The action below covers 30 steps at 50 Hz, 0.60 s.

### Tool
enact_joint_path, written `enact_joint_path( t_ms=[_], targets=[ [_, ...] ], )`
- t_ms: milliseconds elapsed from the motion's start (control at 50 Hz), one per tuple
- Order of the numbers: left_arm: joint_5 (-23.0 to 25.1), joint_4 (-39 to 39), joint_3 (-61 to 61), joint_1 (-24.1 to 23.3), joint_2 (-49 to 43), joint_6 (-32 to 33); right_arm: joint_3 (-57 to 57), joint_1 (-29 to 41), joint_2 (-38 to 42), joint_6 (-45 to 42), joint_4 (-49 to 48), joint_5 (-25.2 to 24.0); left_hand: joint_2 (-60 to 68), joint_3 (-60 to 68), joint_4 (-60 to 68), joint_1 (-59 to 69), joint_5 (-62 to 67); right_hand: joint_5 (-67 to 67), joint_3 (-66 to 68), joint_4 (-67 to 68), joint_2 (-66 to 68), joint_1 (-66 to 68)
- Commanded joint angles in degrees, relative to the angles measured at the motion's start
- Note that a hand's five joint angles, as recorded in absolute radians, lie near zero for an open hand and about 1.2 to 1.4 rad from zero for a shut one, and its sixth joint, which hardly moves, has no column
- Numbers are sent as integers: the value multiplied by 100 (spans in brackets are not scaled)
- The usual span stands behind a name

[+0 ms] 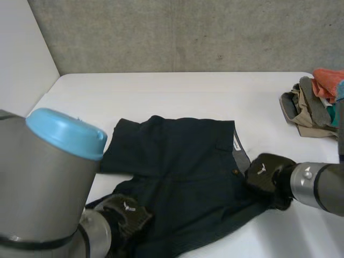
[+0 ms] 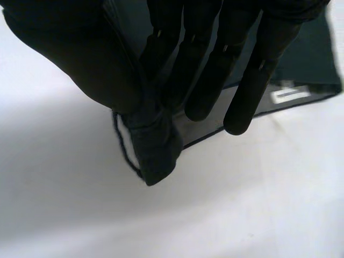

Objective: Fold the laundry.

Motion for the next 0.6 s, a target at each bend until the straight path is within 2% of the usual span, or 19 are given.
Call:
enact_joint_path(
  t_ms=[20,100,220,360,380,400,420,440,460,480,600],
  targets=[
    [-587,402,1344,545,-889,741,-668,360,588,1273,-1238,534,1165,1213,1162,1333,1257,1187,1185,1137,1288,1529],
    [-720,744,2312,880,-1399,1392,-1107,501,948,1792,-1959,895,1165,1213,1162,1333,1257,1187,1185,1137,1288,1529],
    [-772,1562,4122,1311,-2568,2263,-1723,739,1677,2320,-3804,1352,1165,1213,1162,1333,1257,1187,1185,1137,1288,1529],
    [-693,2002,5969,1601,-4045,2923,-2399,906,2837,2285,-5923,1423,1165,1213,1162,1333,1257,1135,1133,1085,1236,1477],
    [-685,2037,6109,1628,-4177,2967,-2479,915,2986,2285,-6099,1414,1165,1213,1162,1333,1257,285,283,235,386,627],
    [-641,2107,6346,1654,-4369,3037,-2688,949,3318,2268,-6388,1405,1165,1213,1162,1333,1257,-2155,-2157,-2205,-2054,-1813],
    [-597,2168,6444,1663,-4441,3037,-2812,985,3470,2250,-6504,1423,1165,1213,1162,1333,1257,-3995,-3996,-4044,-3893,-3653],
    [-562,2221,6506,1654,-4502,3037,-2918,1020,3619,2233,-6566,1440,151,199,148,319,243,-5813,-5815,-5863,-5712,-5471],
    [-501,2317,6567,1663,-4538,3020,-3023,1055,3751,2206,-6575,1458,-1924,-1876,-1927,-1756,-1832,-5813,-5815,-5863,-5712,-5471],
    [-456,2510,6611,1663,-4564,2994,-3207,1116,3979,2102,-6558,1502,-5835,-5787,-5838,-5667,-5743,-5813,-5815,-5863,-5712,-5471],
    [-552,3336,6052,1628,-4092,2695,-3298,1082,3991,1845,-6400,1730,-5835,-5787,-5838,-5667,-5743,-5813,-5815,-5863,-5712,-5471]
  ],
)
